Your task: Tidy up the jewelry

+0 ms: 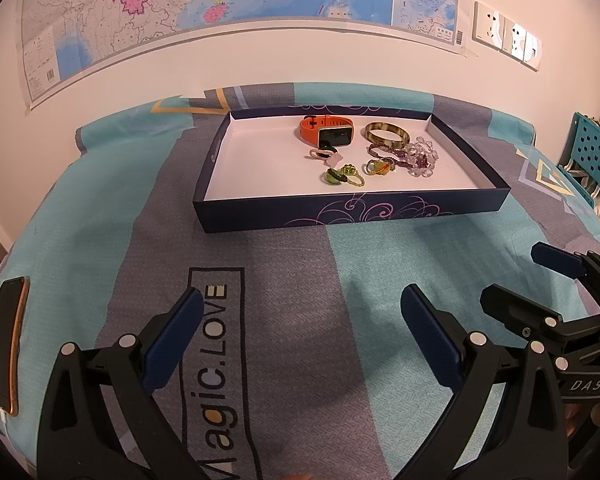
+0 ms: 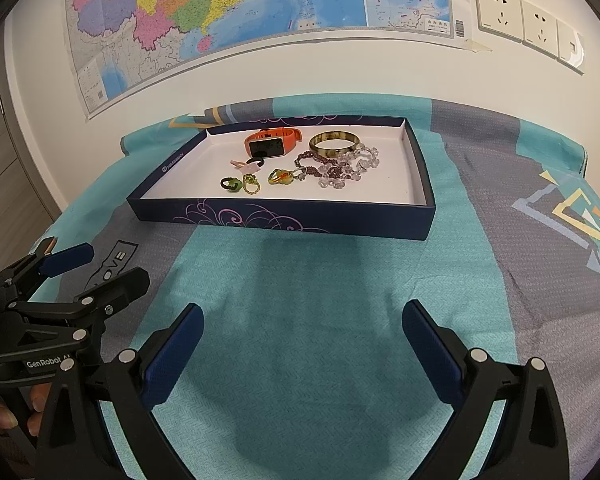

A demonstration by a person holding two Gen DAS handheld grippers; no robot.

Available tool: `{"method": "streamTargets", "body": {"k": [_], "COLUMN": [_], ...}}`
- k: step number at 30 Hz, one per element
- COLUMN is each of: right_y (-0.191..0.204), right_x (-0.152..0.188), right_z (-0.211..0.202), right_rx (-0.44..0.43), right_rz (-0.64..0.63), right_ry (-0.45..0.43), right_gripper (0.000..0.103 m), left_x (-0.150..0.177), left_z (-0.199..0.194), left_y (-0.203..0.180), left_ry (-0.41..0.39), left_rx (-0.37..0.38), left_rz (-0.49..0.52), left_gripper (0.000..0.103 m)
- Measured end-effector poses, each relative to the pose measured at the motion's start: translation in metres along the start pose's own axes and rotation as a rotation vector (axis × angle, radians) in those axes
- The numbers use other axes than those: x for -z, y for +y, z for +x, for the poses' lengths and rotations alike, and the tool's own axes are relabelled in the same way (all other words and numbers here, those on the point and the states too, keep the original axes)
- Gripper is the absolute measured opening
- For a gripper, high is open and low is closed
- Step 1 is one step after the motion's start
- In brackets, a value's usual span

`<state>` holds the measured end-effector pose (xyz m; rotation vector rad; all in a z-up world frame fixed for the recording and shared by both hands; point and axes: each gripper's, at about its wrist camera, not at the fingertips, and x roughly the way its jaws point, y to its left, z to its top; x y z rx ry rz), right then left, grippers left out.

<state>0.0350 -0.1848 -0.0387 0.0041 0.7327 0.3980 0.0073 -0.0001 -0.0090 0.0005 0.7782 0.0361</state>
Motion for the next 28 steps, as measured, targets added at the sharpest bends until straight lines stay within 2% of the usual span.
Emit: {"method": "streamTargets", "body": {"k": [14, 21, 24, 28], "right_y": [-0.001, -0.003, -0.016, -0.072], "right_x": [0.0, -0.001, -0.004, -0.014], "right_z": [0.001, 0.0, -0.001, -0.002], "right_rx": [0.0, 0.001, -0.005, 0.089], "right_rz": [0.0, -0.012, -0.018, -0.005], "right_ry": [0.0, 0.003, 0.023, 0.062], "right_gripper": [0.096, 0.096, 0.096, 0.096], "left_x": [0.0, -0.002, -0.002, -0.005], "left_z": [-0.001, -0.002, 0.004, 0.006], "left_y": [-0.002, -0.004, -0.001, 0.014], "left_ry": [-0.004, -0.005, 0.025, 0.028], "left_rx": [0.003, 0.034, 0.032, 0.019], "left_rz": [0.0, 0.008, 0.004, -0.011], "left_gripper": [0.097, 0.097, 0.097, 0.097]}}
